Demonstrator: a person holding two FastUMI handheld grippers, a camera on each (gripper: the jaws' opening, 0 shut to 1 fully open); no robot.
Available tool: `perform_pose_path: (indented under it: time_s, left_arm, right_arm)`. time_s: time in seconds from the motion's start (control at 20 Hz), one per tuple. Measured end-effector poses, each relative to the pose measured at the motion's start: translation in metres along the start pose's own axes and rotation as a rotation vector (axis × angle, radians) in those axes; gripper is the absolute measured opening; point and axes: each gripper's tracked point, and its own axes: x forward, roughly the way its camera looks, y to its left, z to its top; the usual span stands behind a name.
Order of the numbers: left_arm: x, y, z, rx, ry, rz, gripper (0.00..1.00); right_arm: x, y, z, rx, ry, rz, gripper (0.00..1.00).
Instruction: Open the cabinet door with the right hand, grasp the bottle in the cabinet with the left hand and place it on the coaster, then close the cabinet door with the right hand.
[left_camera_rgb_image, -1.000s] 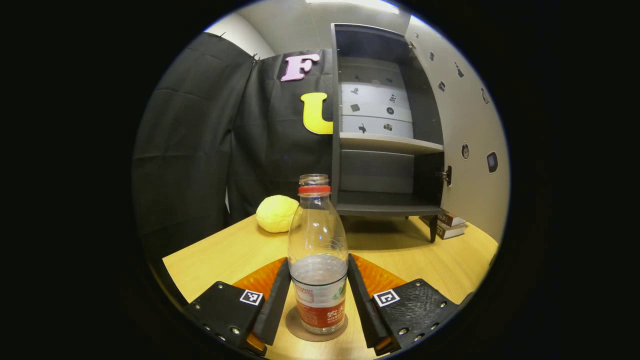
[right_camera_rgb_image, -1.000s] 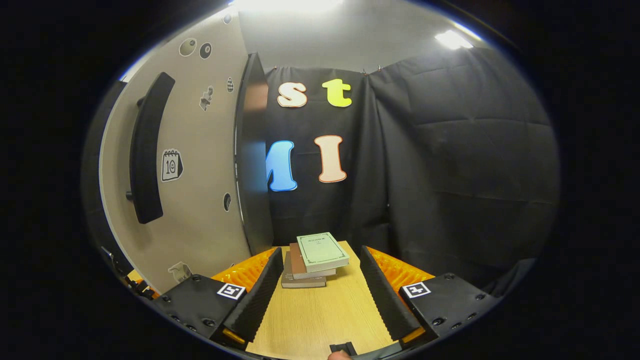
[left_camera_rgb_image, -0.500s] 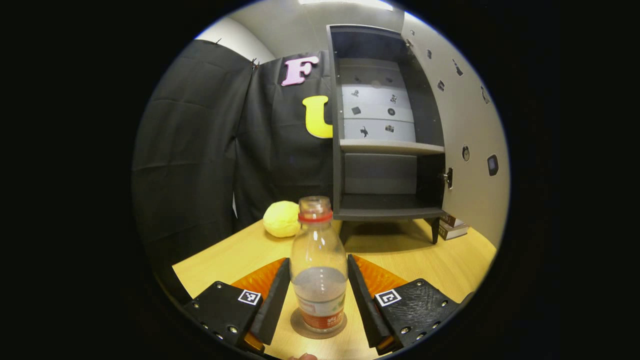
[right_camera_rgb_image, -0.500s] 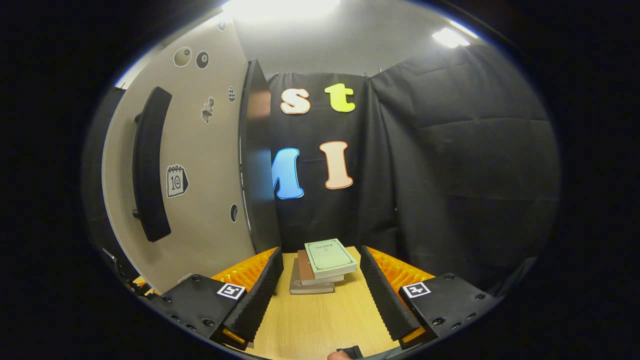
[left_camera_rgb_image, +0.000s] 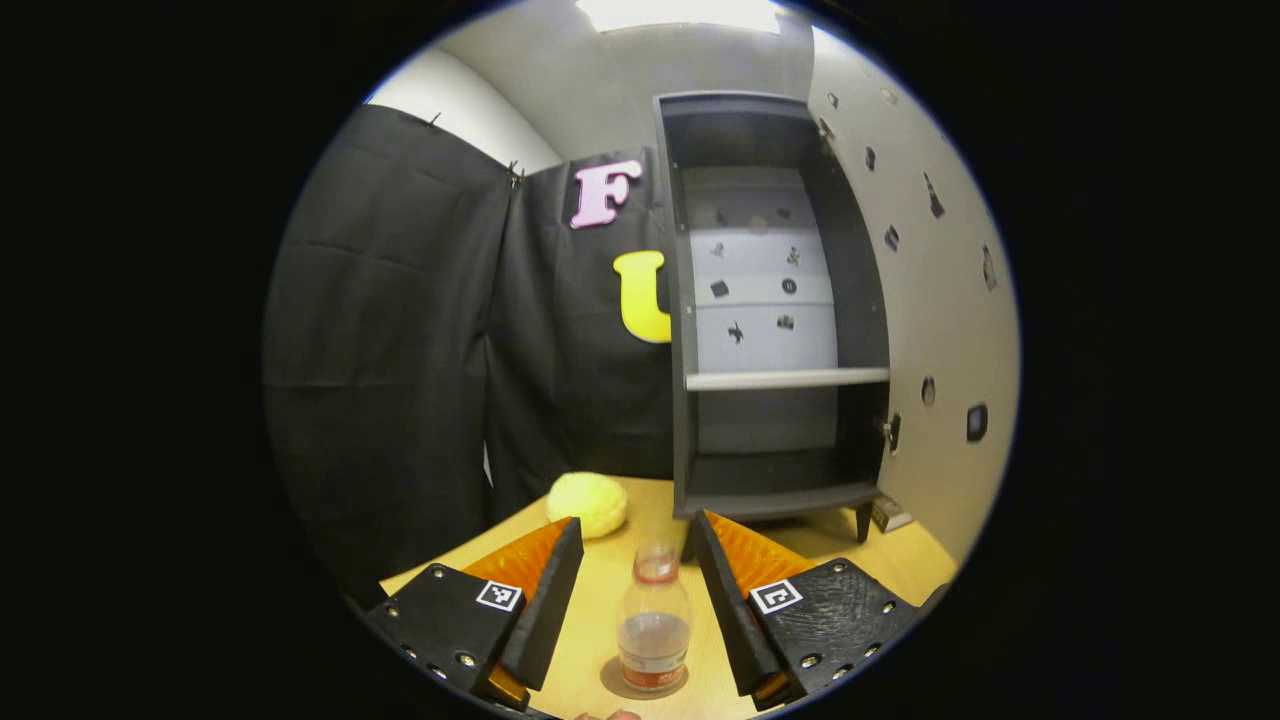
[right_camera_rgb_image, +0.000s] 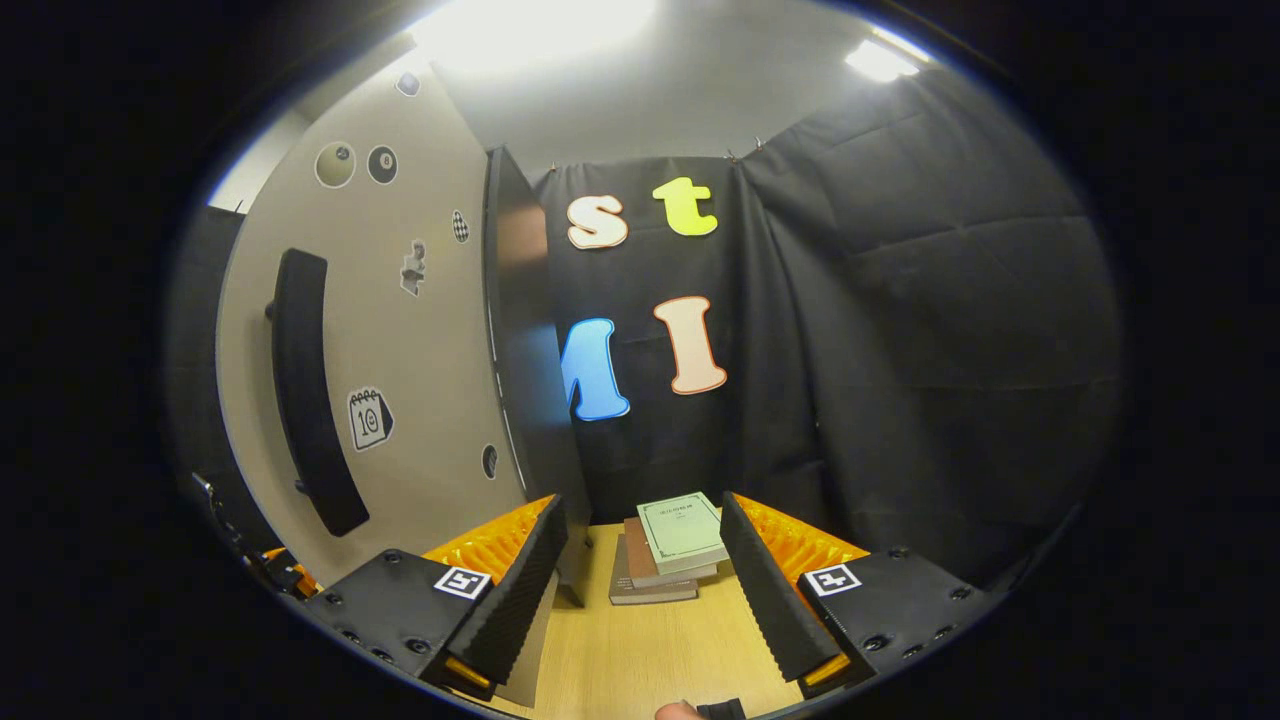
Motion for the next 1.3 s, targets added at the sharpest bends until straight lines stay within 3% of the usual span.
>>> perform_pose_path:
  time_s: [0.25,0.5,0.7,0.75,0.8,0.85,1.3]
  left_arm:
    - [-0.013,0.005,0.078,0.072,-0.076,0.028,0.65]
    - [-0.005,0.005,0.11,0.039,-0.097,0.008,0.65]
    - [0.009,0.018,0.115,0.046,-0.107,-0.013,0.63]
    - [0.013,0.024,0.115,0.043,-0.109,-0.016,0.63]
    - [0.017,0.029,0.115,0.035,-0.109,-0.02,0.65]
    - [0.021,0.032,0.114,0.026,-0.106,-0.029,0.65]
    - [0.043,0.08,0.115,0.009,-0.117,-0.084,0.65]
  right_arm:
    - [0.001,0.032,0.018,0.022,0.019,0.125,0.93]
    - [-0.003,0.074,0.031,-0.011,0.03,0.225,0.98]
    - [-0.001,0.085,0.032,-0.066,0.041,0.211,0.94]
    - [-0.001,0.088,0.033,-0.069,0.043,0.208,0.87]
    - [-0.001,0.092,0.031,-0.074,0.05,0.205,0.87]
    - [0.0,0.097,0.03,-0.072,0.048,0.2,0.95]
    - [-0.01,0.162,0.023,-0.111,0.047,0.181,0.95]
